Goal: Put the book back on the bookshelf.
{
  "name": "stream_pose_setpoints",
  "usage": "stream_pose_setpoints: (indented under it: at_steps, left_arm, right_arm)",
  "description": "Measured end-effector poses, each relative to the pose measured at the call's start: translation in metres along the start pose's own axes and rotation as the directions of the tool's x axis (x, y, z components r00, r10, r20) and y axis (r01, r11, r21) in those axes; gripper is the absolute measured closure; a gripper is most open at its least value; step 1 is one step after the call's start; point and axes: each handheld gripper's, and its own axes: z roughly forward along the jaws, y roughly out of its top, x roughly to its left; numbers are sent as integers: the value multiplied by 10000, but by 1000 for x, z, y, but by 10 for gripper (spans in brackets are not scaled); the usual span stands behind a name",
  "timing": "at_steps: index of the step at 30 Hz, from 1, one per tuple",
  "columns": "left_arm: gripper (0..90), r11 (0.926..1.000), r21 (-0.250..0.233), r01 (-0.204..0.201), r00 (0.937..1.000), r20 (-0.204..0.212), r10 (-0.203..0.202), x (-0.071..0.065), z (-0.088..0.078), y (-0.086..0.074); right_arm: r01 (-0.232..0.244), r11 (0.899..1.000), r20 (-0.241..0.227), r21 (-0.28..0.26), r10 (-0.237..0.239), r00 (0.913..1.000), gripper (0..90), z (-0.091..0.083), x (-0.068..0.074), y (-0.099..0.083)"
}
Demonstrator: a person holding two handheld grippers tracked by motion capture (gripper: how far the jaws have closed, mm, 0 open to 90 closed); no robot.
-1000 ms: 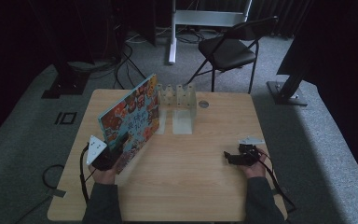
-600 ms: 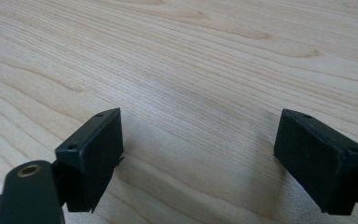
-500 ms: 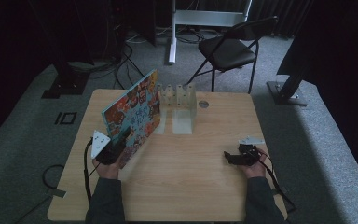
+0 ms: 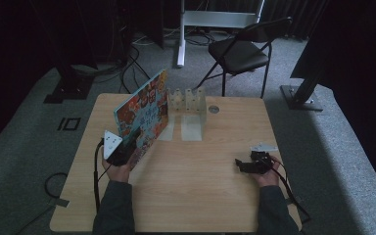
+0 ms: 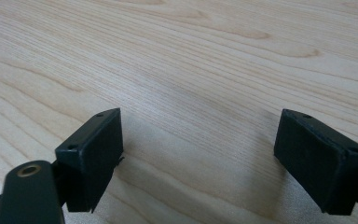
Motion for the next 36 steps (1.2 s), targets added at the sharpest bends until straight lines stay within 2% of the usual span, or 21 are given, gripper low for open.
stream_pose_setpoints:
  at_steps: [4,10,18,29,36]
  left_arm:
    - [809,10000,-42,59,9999,-137,-59,0,4,-1]
    - [809,9997,102,-239,9990,-375,243,-2,9,0]
    - [808,9992,149,-358,9982,-468,365,-2,18,2]
    - [808,9998,150,-123,9976,-677,132,-3,28,-2]
    - [808,9996,255,-148,9973,-722,166,-2,30,-4]
  right_arm:
    - [-2,10000,-3,0,2,10000,153,0,0,0]
    - [10,10000,-2,1,-10,10000,153,0,0,0]
    - [2,10000,-8,-1,-2,10000,153,0,0,0]
    - [-12,10000,-18,-7,12,10000,153,0,0,0]
    - [-1,10000,-17,-17,1,10000,153,0,0,0]
